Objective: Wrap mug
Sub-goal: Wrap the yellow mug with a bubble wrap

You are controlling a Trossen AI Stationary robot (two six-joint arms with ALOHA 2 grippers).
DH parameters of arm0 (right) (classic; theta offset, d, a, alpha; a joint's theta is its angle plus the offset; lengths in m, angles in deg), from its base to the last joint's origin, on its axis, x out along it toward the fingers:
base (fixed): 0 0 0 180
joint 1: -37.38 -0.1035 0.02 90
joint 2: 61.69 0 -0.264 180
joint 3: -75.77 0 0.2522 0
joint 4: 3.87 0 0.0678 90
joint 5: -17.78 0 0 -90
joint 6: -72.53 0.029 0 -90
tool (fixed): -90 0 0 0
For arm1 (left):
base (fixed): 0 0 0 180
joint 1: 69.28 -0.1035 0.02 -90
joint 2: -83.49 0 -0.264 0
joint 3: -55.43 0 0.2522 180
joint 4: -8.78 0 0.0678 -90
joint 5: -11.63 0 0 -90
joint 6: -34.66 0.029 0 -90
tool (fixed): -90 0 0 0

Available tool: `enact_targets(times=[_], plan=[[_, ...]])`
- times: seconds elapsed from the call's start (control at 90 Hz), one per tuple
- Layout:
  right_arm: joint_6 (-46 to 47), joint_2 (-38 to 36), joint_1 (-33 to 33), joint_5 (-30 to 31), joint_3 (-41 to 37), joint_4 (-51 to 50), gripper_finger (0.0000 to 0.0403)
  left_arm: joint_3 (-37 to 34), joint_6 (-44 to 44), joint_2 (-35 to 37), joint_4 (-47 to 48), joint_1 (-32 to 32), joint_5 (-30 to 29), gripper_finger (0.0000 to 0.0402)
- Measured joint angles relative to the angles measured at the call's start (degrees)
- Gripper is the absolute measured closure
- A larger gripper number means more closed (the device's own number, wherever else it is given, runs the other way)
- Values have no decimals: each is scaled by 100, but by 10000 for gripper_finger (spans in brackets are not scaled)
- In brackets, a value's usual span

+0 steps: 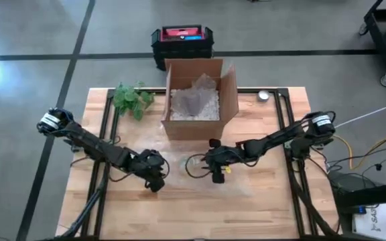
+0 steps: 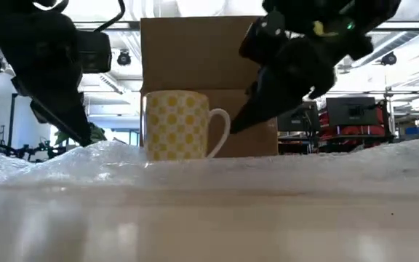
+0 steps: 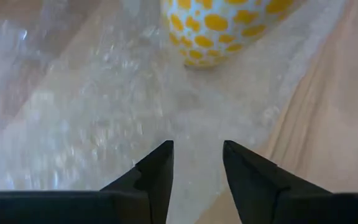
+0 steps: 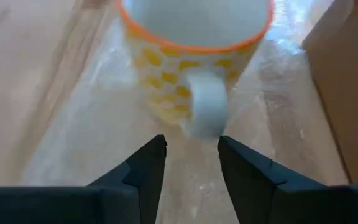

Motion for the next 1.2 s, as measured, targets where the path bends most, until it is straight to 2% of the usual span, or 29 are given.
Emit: enact_targets(times=[0.322, 0.489, 0.767, 0.978, 1.122, 1.2], plan=[[-95, 133, 73, -66, 2, 702, 305, -94, 102, -1, -295, -2, -236, 292], [-207, 201, 77, -62, 0, 668, 364, -156, 126, -1, -485, -2, -273, 296], [-354, -32, 75, -23, -9, 529, 365, -191, 146, -3, -553, -2, -278, 302], [-285, -922, 75, -20, -9, -417, 365, -191, 145, -3, -593, -2, -280, 296], [-130, -1755, 75, 20, -9, -1844, 365, -191, 145, -5, -597, -2, -280, 292], [10, -2186, 71, 312, -51, -2604, 365, -191, 145, -5, -600, -2, -280, 292]])
